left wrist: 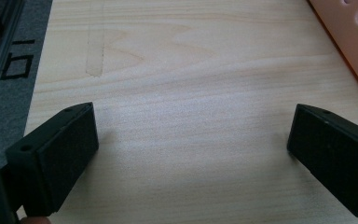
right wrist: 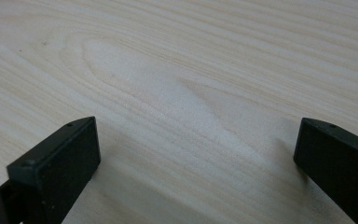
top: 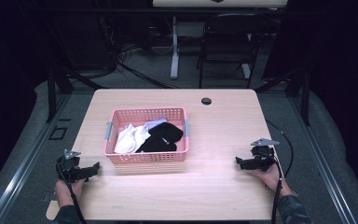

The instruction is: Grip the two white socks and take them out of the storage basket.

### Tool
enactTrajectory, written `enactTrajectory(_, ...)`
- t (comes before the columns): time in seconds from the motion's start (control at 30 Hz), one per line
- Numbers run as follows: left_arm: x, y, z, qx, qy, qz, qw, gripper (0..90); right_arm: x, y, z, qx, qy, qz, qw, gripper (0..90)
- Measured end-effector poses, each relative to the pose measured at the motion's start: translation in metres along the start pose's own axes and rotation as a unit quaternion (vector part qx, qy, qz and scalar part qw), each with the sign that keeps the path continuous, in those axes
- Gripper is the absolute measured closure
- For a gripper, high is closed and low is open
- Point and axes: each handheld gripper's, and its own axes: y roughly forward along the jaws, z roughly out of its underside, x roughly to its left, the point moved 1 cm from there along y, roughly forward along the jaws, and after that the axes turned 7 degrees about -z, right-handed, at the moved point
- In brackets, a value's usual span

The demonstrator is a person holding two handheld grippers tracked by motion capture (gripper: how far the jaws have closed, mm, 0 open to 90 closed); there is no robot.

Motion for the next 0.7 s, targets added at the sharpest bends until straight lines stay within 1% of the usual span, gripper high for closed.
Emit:
enactTrajectory(0.5, 0.001, 0.001, -0.001, 0.002, 0.004, 0.0, 1.0, 0.4, 0.001, 0.0, 0.0, 0.0, 0.003, 0.003, 1.0, 0.0)
enactTrajectory(0.53, 0.001, 0.0, -0.001, 0.001, 0.008, -0.004, 1.0, 0.4, 0.001, 0.0, 0.0, -0.001, 0.003, 0.003, 1.0, 0.0)
enactTrajectory(0.6, 0.002, -0.002, -0.002, 0.005, 0.013, -0.02, 0.9997, 0.2, 0.001, 0.0, 0.0, 0.0, 0.002, 0.004, 1.0, 0.0)
enactTrajectory(0.63, 0.004, -0.007, -0.006, 0.004, 0.007, -0.024, 0.9997, 0.2, 0.0, 0.0, 0.0, 0.0, 0.002, 0.001, 1.0, 0.0)
enactTrajectory(0.67, 0.004, -0.007, -0.006, 0.004, 0.007, -0.024, 0.9997, 0.2, 0.001, 0.0, 0.001, -0.001, 0.002, 0.004, 1.0, 0.0)
enactTrajectory(0.7, 0.005, -0.01, -0.008, -0.002, 0.001, -0.025, 0.9997, 0.2, 0.001, 0.0, 0.001, -0.001, 0.002, 0.004, 1.0, 0.0)
